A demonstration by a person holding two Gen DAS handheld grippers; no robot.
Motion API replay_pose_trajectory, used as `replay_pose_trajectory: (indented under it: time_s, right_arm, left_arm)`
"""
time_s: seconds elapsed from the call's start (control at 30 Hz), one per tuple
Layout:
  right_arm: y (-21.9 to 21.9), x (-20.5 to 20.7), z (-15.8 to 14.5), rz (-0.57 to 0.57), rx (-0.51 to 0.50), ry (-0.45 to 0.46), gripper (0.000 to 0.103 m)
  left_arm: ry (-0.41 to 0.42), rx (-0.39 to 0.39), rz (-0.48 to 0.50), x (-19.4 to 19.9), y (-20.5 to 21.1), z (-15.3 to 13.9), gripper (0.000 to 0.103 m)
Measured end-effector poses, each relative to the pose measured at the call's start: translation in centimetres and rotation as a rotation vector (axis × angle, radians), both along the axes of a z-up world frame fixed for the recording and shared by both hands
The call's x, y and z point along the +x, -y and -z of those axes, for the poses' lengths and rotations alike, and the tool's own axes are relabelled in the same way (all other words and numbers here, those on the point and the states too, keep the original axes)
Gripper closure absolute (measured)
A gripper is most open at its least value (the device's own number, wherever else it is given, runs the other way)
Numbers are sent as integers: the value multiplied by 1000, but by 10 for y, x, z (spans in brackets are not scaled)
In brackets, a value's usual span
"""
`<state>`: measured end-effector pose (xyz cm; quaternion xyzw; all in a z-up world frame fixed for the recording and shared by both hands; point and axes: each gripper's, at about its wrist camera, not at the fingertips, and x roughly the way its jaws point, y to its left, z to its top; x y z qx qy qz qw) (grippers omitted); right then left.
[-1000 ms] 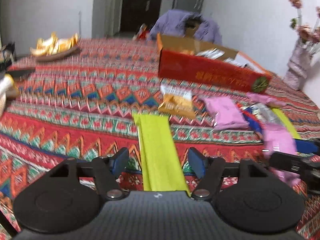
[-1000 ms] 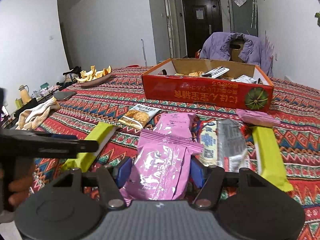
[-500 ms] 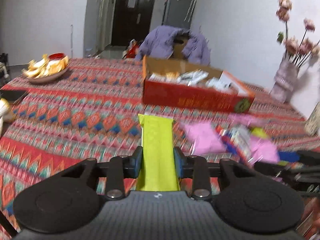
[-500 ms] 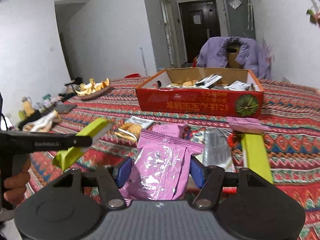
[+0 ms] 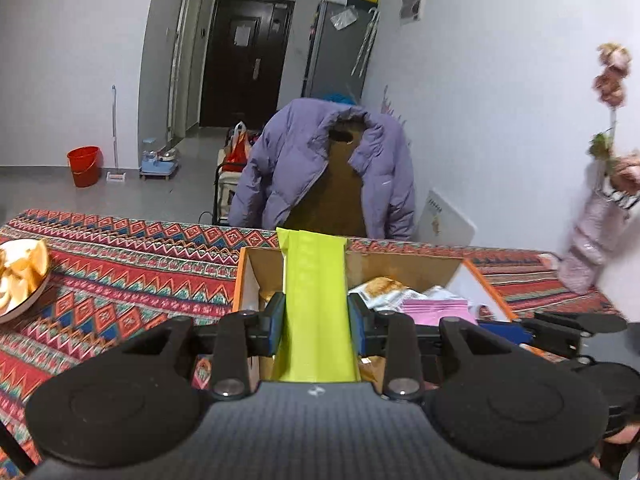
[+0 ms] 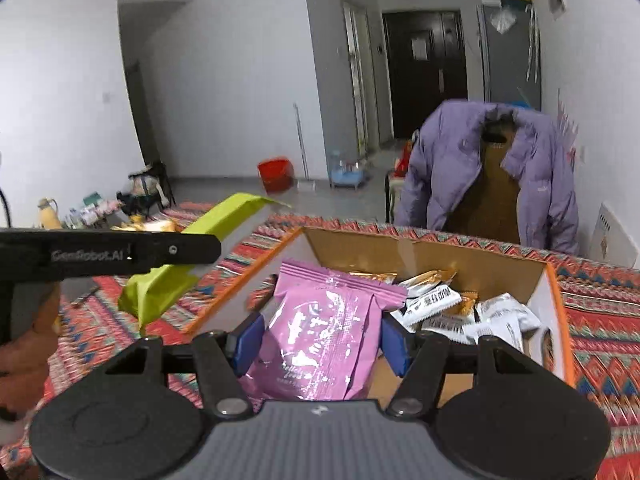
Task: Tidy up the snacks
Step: 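Lower the bar and pink packet into the box and open both tools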
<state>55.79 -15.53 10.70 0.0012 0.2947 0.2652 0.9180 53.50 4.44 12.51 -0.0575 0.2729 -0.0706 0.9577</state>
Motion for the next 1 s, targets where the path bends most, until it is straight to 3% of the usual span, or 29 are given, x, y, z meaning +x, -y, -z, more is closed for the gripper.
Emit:
replay_pose_trajectory:
  time_s: [0.23,0.43,0.53,0.77,0.9,1.0]
  right_arm:
    - [-21,70,49,14,-68,-123,41]
    - [-32,73,70,-45,-48,-184,38]
    - [-33,68,62,-43,-72,-147,35]
    - [-12,47,27,-3,-68,-84,33]
    - [6,18,5,21,-81,-51,32]
    - [22,-17,-14,35,-88,-14,25]
  left_arm:
    - [-117,-2,9,47,0,49,69]
    - [-131,12,22,47,-3,69,64]
    - [-117,12,33,40,-5,64,59]
    - [-57,38,23,15,-11,30,58]
    - [-37,57,17,-17,-20,10,52]
    - [-12,80,13,-54,-27,-3,47]
